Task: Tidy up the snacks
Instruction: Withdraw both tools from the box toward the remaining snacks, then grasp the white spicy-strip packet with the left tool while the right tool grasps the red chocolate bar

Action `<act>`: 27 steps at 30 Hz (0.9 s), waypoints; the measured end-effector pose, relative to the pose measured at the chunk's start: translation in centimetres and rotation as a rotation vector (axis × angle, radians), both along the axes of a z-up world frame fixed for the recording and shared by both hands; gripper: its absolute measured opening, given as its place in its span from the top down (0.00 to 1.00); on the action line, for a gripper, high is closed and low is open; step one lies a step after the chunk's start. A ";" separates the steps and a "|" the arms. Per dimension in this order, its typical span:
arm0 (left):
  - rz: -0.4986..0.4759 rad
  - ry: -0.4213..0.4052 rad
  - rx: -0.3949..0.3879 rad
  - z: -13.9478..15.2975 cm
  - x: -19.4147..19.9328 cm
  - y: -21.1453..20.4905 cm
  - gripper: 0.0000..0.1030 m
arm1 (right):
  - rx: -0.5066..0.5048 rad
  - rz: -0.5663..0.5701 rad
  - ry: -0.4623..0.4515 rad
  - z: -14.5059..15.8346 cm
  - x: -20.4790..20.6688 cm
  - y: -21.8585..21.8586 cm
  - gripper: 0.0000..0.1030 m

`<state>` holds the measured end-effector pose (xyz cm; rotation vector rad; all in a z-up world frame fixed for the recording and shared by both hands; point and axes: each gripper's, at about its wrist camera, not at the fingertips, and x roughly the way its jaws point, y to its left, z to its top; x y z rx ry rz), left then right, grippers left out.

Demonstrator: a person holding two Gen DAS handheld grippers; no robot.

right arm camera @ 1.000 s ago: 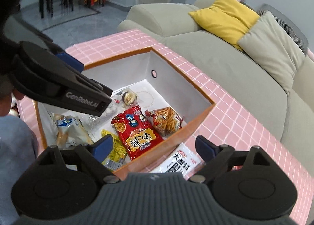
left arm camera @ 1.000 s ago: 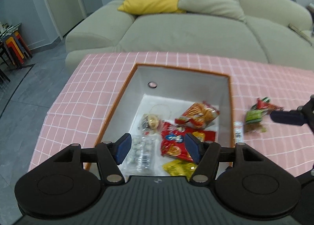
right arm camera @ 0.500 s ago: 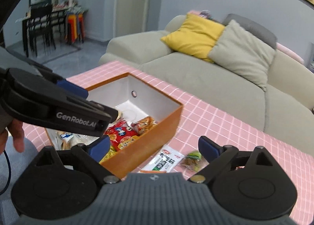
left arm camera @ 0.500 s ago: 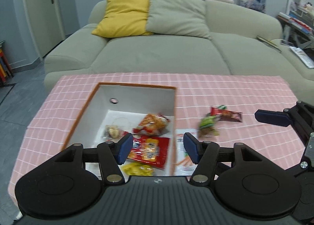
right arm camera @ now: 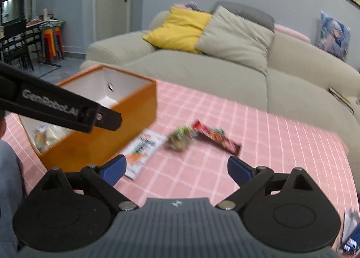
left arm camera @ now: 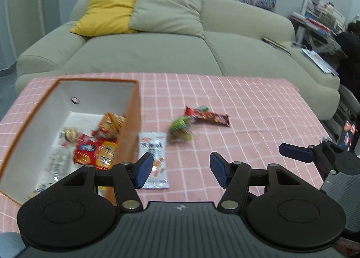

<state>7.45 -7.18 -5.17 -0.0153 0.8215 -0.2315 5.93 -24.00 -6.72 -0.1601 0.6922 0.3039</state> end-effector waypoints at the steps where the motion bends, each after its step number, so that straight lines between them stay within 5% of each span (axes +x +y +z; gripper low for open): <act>1: -0.006 0.009 -0.001 -0.4 0.1 -0.3 0.33 | -0.002 -0.011 0.013 -0.5 0.1 -0.4 0.09; 12: 0.105 0.030 0.087 -5.2 2.4 -2.5 0.33 | -0.022 -0.024 0.067 -3.8 1.8 -2.6 0.13; 17: 0.147 0.018 0.219 -7.6 3.9 -3.8 0.33 | -0.037 0.003 0.091 -5.2 3.5 -3.2 0.14; 27: 0.245 0.064 0.301 -11.0 7.8 -4.1 0.33 | -0.130 0.116 0.081 -8.2 9.9 -4.5 0.22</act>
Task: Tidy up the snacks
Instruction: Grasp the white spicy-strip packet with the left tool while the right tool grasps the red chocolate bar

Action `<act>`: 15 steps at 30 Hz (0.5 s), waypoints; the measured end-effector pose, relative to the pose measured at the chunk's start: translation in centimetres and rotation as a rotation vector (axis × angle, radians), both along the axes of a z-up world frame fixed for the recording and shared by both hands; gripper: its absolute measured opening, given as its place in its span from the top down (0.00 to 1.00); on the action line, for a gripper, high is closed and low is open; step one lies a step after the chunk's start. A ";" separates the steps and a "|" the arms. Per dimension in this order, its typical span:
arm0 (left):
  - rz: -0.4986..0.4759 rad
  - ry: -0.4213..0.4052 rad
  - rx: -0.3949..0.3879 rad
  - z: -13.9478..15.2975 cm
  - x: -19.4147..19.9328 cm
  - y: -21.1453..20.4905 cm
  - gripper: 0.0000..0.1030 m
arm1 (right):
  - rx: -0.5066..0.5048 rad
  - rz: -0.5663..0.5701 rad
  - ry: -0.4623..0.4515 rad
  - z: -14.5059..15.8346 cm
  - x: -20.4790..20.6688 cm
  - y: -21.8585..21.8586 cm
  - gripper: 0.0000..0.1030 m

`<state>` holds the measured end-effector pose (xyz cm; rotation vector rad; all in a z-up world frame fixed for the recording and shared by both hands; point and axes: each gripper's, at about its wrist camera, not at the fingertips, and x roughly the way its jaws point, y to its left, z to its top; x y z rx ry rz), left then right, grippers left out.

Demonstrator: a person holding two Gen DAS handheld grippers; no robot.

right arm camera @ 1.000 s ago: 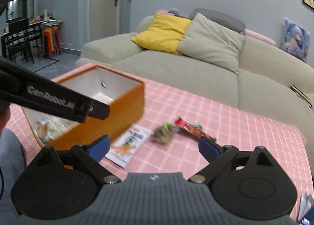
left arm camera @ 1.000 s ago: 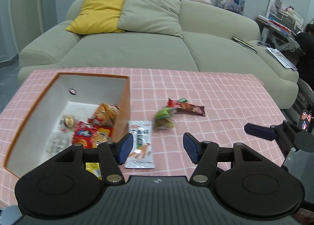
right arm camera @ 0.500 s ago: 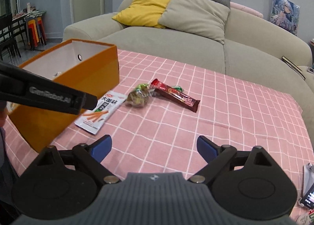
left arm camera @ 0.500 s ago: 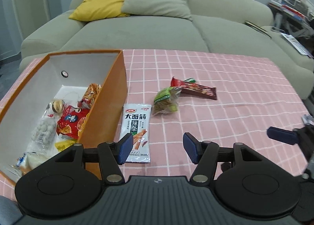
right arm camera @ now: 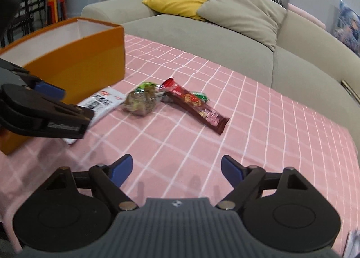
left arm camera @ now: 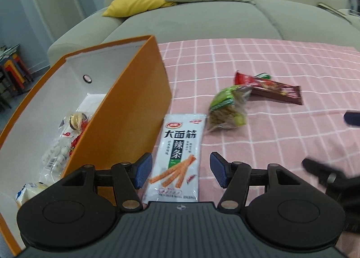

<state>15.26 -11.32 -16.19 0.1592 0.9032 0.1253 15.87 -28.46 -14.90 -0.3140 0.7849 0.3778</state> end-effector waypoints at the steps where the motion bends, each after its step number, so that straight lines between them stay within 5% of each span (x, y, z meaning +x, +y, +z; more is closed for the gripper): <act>1: 0.010 0.006 0.003 -0.4 0.3 0.1 0.33 | -0.006 0.009 -0.005 -0.1 0.6 -0.1 0.22; 15: 0.012 0.062 -0.058 -2.4 2.3 0.3 0.33 | -0.110 0.174 -0.012 -2.8 9.2 0.4 0.21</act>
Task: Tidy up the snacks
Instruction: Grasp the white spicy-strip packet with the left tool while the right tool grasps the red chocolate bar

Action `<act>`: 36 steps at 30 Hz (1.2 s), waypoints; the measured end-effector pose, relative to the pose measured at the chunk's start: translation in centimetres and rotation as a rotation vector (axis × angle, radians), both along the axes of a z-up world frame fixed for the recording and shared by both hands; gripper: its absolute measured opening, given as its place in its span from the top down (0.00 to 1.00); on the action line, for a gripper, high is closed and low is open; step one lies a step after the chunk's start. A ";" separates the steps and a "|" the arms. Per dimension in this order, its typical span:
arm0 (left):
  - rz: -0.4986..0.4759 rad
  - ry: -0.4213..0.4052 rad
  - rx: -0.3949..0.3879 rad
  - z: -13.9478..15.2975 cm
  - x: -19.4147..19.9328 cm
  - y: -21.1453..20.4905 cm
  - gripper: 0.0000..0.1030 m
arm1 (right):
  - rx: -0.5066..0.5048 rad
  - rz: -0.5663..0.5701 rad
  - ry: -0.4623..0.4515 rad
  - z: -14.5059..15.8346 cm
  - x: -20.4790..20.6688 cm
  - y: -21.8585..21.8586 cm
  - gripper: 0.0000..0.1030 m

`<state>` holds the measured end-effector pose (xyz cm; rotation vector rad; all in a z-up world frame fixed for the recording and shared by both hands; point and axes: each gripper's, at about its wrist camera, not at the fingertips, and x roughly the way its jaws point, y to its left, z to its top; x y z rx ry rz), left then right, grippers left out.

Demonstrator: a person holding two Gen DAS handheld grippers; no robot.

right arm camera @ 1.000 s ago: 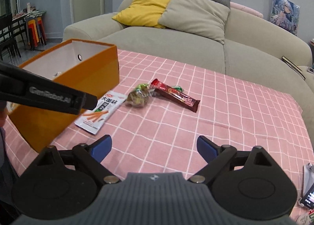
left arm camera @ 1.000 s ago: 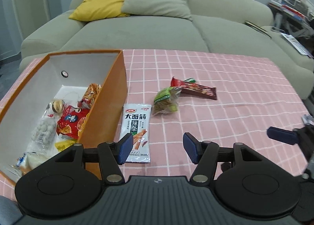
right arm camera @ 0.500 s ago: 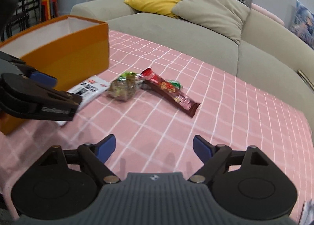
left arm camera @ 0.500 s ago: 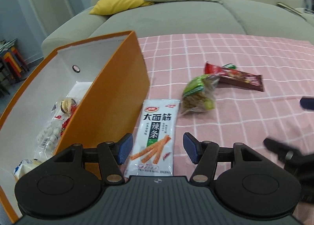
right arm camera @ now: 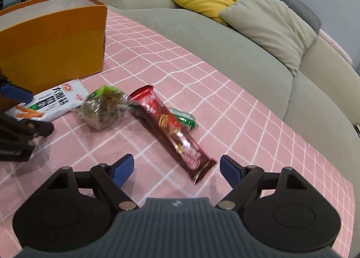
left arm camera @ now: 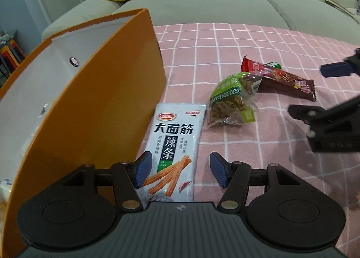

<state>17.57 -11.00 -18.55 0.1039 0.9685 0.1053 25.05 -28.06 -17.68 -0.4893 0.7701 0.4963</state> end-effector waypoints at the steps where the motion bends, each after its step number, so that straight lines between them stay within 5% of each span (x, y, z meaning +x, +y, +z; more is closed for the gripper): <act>1: -0.008 0.002 -0.012 0.0 0.1 0.0 0.36 | 0.001 0.004 0.003 -0.1 0.5 0.1 0.21; 9: -0.024 -0.022 -0.197 0.5 0.2 1.3 0.38 | 0.051 0.033 0.063 -0.7 3.1 1.0 0.22; 13: -0.022 -0.026 -0.283 0.9 0.2 1.3 0.44 | 0.086 0.024 0.113 -1.1 3.8 0.9 0.32; 17: 0.078 -0.031 -0.194 1.2 0.0 1.6 0.42 | 0.098 0.023 0.140 -1.2 4.1 1.0 0.39; 26: 0.080 -0.028 -0.031 0.0 -0.7 -0.7 0.34 | 0.135 0.027 0.192 -0.4 2.1 1.1 0.75; 36: 0.034 -0.023 -0.164 0.5 -1.0 0.1 0.43 | 0.144 -0.029 0.228 0.3 -2.4 1.0 0.80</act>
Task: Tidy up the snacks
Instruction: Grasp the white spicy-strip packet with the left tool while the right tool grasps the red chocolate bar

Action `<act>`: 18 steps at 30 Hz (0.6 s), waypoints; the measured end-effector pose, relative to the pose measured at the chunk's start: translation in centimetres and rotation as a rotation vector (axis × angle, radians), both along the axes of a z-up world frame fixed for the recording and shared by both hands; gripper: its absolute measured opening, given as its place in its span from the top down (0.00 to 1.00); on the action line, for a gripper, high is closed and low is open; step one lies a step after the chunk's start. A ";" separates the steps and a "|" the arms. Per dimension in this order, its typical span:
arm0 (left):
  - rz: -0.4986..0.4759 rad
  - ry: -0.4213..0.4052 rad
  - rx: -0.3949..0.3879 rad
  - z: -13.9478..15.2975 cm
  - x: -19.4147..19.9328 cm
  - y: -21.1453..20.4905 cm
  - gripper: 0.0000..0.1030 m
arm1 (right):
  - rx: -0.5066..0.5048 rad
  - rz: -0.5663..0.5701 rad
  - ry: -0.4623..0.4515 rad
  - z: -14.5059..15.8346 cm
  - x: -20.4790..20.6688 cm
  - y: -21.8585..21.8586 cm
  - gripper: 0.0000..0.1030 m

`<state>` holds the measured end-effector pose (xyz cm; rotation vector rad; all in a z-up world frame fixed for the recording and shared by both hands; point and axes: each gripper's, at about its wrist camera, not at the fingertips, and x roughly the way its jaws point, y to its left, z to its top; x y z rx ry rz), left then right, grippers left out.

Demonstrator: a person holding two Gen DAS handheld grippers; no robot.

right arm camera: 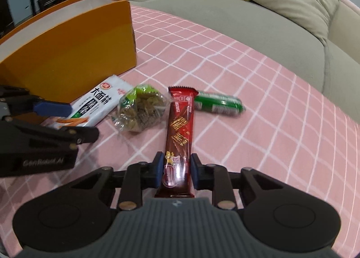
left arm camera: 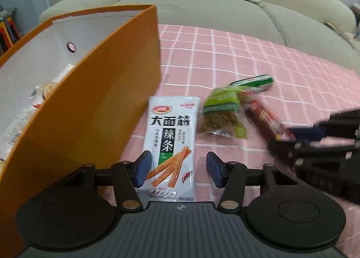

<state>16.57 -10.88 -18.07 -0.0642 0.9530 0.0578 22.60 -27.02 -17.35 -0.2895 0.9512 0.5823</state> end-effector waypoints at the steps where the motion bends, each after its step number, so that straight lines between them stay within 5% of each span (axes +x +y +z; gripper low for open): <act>1: -0.011 -0.002 -0.022 0.1 0.0 -0.1 0.44 | 0.006 -0.009 0.004 0.1 -0.6 -0.2 0.80; 6: 0.025 0.002 -0.078 0.4 -0.2 0.2 0.41 | 0.010 -0.065 0.025 0.3 -2.4 -0.8 0.80; 9: 0.086 0.013 -0.080 0.5 -0.2 0.7 0.19 | 0.013 -0.083 0.038 0.1 -2.8 -0.7 0.80; 12: 0.114 0.043 -0.063 0.1 0.7 1.0 0.18 | 0.021 -0.093 0.039 0.3 -3.2 -0.5 0.76; 15: 0.134 0.078 -0.061 -0.5 1.9 1.0 0.18 | 0.024 -0.104 0.023 0.6 -2.8 0.0 0.63; 18: 0.137 0.076 -0.029 -0.8 2.8 0.4 0.18 | 0.019 -0.114 0.016 0.7 -1.9 0.4 0.63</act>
